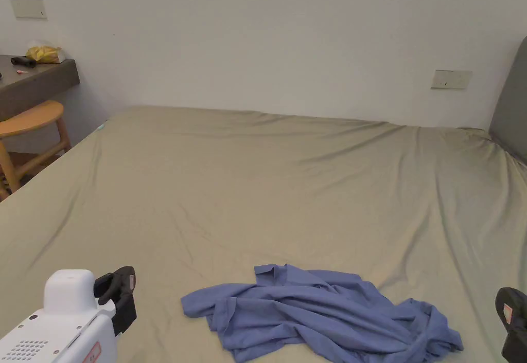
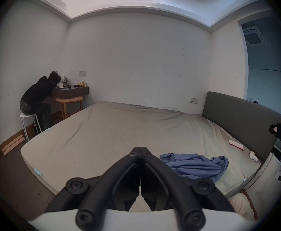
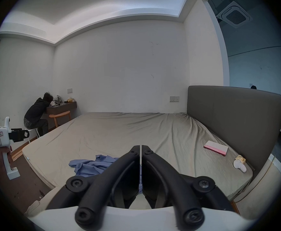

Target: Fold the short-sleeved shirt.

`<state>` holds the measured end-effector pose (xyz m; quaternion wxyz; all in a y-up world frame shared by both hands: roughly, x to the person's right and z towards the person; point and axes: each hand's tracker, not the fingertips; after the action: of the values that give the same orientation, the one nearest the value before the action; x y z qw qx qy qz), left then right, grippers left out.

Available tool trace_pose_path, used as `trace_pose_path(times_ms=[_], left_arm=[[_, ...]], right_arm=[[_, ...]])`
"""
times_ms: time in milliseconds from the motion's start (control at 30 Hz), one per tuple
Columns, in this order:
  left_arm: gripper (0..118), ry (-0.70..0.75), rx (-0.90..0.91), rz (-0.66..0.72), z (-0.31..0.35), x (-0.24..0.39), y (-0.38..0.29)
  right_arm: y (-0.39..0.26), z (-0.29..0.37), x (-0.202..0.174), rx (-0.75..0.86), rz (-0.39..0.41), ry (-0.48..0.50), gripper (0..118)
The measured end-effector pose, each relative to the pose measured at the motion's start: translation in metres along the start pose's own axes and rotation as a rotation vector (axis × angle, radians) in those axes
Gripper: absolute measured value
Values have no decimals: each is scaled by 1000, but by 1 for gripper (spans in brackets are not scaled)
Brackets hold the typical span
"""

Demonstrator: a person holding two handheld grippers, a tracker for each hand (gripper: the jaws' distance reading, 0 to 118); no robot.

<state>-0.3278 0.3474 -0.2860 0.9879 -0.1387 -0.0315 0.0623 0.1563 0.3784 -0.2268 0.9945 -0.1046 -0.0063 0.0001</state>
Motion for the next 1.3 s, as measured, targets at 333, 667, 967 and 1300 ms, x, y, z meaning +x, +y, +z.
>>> trace_pose_path(times_ms=[333,667,967,1300], left_arm=[[0,-40,-183,106,-80,-28,-23],[41,-36,-453,42,-200,-46,-66],[117,27,-620,-364,-304,-55,-99],[117,-125,-706,-293,-342,-48,-125]], right_arm=[[-13,-16,8,-28,-45,33,3],[-40,-55,3,-102,-46,61,3],[-59,-85,13,-171,-81,59,3],[-84,-109,22,-248,-72,42,3]])
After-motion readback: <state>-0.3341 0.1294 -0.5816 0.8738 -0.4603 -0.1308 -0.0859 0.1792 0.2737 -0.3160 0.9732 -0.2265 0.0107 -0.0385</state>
